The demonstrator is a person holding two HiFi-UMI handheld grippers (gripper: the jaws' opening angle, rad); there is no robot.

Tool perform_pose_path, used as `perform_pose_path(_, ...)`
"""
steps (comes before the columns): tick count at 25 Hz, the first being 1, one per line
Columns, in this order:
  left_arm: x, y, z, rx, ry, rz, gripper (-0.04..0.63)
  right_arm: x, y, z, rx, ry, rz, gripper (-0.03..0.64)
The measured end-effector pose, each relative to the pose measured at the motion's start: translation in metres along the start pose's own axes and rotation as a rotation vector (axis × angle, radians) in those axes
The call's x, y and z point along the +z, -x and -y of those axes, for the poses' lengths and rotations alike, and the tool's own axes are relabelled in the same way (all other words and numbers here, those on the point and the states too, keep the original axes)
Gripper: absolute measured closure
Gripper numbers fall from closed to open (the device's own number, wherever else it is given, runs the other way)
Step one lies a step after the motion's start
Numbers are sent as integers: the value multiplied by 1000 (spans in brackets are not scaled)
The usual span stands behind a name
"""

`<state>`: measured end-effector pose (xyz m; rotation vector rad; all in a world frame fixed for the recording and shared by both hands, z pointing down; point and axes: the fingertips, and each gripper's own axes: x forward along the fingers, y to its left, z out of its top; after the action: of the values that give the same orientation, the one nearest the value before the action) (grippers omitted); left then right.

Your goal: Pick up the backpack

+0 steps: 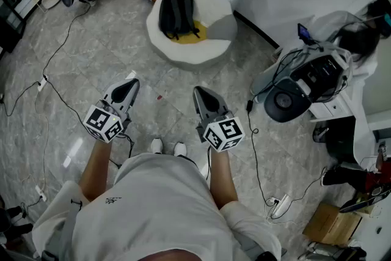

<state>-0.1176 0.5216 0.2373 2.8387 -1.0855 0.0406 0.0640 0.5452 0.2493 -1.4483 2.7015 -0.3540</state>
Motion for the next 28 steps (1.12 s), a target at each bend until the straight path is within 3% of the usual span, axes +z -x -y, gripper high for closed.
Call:
perform_pose_path(15,-1,13,-22,-41,-7,41,594,-10,-20,-24,-18,14,15,609)
perform_pose_path(28,-17,44,-87,8,11,48,594,-17,-49,-41,-72,50,21,609)
